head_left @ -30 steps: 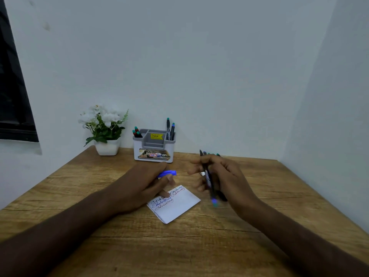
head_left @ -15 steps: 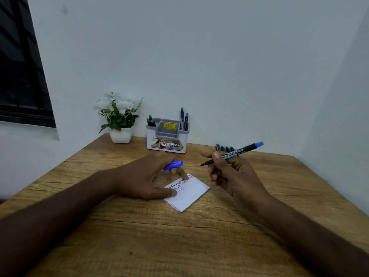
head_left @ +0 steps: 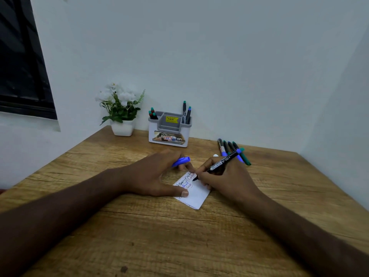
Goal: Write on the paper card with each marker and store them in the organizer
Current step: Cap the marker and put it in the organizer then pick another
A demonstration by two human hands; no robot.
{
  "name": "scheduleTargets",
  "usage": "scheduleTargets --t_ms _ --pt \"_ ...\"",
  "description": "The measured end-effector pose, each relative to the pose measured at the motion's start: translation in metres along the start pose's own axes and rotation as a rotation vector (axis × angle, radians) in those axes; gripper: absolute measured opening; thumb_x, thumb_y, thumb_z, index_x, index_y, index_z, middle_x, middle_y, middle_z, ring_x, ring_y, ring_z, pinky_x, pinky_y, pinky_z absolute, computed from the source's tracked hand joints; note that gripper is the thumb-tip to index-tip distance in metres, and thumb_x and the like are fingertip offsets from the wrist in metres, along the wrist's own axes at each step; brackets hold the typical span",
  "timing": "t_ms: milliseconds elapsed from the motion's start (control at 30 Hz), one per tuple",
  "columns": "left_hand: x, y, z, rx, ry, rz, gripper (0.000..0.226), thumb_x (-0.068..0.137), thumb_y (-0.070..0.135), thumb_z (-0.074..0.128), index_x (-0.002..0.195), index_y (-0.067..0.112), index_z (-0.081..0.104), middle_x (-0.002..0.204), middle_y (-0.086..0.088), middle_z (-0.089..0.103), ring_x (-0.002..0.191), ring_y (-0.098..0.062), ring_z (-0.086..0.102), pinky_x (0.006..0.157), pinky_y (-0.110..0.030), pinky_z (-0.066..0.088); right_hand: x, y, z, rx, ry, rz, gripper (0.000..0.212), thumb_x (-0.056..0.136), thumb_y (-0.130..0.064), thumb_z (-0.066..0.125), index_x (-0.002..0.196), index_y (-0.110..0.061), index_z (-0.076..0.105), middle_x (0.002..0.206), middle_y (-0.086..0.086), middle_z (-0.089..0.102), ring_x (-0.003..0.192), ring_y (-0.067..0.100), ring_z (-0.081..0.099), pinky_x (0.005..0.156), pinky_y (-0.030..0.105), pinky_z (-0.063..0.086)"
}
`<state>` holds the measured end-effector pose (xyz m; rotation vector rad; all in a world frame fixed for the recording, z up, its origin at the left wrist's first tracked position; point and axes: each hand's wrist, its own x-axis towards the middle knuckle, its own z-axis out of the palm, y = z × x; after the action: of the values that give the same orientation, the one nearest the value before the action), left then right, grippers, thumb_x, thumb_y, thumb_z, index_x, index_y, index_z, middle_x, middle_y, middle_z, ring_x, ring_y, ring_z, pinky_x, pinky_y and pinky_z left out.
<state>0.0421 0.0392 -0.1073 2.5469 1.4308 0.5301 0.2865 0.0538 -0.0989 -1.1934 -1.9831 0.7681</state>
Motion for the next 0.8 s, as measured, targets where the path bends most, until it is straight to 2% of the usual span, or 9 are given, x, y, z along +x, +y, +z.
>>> scheduleTargets --t_ms 100,233,433,600,667,733,800 --pt "-0.0006 0.0002 -0.0009 -0.012 -0.020 0.007 0.045 0.082 0.072 0.075 0.104 0.052 0.041 0.109 0.019 0.052 0.098 -0.004 0.051 0.078 -0.025 0.042 0.0006 0.0030 0.0008 0.038 0.002 -0.009 0.009 0.084 -0.017 0.079 0.082 -0.026 0.082 0.076 -0.012 0.079 0.070 -0.002 0.072 0.061 0.013 0.052" --pt "-0.0002 -0.0006 0.0000 -0.015 -0.007 0.003 0.051 0.082 0.070 0.075 0.110 0.037 0.049 0.108 0.012 0.056 0.096 -0.006 0.052 0.083 -0.031 0.048 0.0013 0.0038 0.0015 -0.034 -0.030 -0.011 0.005 0.088 -0.024 0.081 0.086 -0.028 0.081 0.085 -0.012 0.080 0.082 -0.005 0.070 0.060 0.009 0.050" --pt "-0.0005 -0.0025 0.0009 -0.032 0.005 0.015 0.048 0.083 0.068 0.077 0.109 0.040 0.047 0.107 0.017 0.053 0.098 -0.004 0.050 0.079 -0.027 0.044 0.0027 0.0069 0.0018 -0.025 -0.002 -0.007 0.007 0.088 -0.024 0.078 0.085 -0.029 0.083 0.081 -0.009 0.079 0.077 0.004 0.072 0.064 0.021 0.058" --pt "0.0000 -0.0027 0.0013 -0.035 0.008 0.019 0.049 0.083 0.067 0.077 0.112 0.039 0.048 0.107 0.018 0.053 0.097 -0.003 0.050 0.078 -0.024 0.042 0.0023 0.0070 0.0007 -0.033 -0.028 -0.037 0.011 0.086 -0.018 0.079 0.081 -0.027 0.082 0.079 -0.014 0.079 0.076 -0.004 0.071 0.060 0.011 0.050" --pt "0.0004 -0.0028 0.0012 -0.028 0.004 0.015 0.050 0.084 0.067 0.076 0.113 0.039 0.047 0.108 0.017 0.053 0.098 -0.003 0.051 0.079 -0.024 0.042 0.0026 0.0084 0.0020 -0.023 -0.030 -0.025 0.007 0.087 -0.022 0.079 0.083 -0.027 0.082 0.082 -0.010 0.080 0.081 0.003 0.073 0.063 0.018 0.056" --pt "0.0004 -0.0016 0.0003 -0.023 -0.009 0.013 0.047 0.084 0.067 0.076 0.111 0.044 0.045 0.108 0.019 0.052 0.098 -0.002 0.051 0.080 -0.025 0.042 0.0039 0.0099 0.0019 -0.003 -0.005 0.007 0.004 0.087 -0.025 0.079 0.084 -0.026 0.082 0.084 -0.004 0.080 0.084 0.014 0.074 0.074 0.037 0.064" --pt "0.0005 -0.0005 -0.0006 -0.023 -0.013 0.015 0.044 0.084 0.067 0.076 0.105 0.049 0.042 0.107 0.022 0.051 0.097 0.000 0.050 0.078 -0.022 0.040 0.0047 0.0107 0.0008 -0.003 0.005 0.011 0.004 0.086 -0.024 0.079 0.083 -0.025 0.081 0.083 -0.003 0.079 0.083 0.018 0.075 0.079 0.045 0.064"
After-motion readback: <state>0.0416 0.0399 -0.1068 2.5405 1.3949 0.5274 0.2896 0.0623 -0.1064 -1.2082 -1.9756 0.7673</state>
